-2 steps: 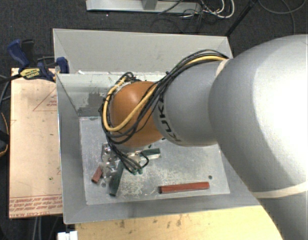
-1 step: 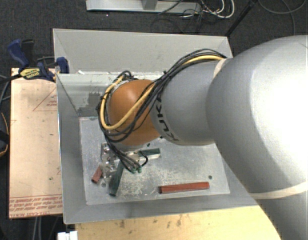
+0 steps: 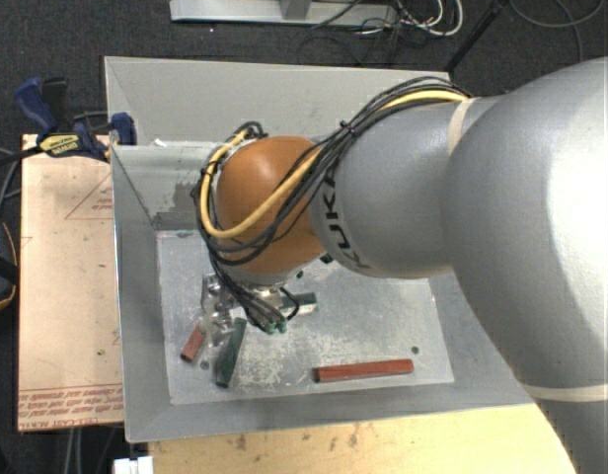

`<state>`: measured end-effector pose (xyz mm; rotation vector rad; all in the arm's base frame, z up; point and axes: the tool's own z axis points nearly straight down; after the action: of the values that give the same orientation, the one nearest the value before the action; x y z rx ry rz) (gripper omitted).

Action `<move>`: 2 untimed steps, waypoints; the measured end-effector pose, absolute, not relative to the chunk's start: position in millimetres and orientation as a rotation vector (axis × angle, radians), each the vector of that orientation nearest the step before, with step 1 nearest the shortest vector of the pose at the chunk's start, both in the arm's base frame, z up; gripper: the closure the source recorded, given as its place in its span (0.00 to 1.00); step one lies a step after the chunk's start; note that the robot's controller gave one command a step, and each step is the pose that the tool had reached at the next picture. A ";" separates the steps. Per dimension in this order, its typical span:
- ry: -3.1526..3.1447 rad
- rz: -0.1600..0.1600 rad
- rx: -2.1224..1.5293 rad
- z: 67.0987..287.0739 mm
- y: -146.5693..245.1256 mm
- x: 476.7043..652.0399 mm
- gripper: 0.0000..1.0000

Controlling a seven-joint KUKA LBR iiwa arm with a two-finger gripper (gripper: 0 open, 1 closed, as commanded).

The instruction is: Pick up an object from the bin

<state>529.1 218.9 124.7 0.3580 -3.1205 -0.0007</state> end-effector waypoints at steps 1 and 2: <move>-3.126 -0.003 0.312 72.7 235.9 530.9 0.00; -3.136 -0.009 0.308 77.6 237.1 533.6 1.00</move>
Offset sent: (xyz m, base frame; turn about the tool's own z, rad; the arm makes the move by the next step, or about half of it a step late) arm 0.0000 0.0000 0.0000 0.0000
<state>533.6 237.1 77.6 0.3082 -3.1360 -0.0094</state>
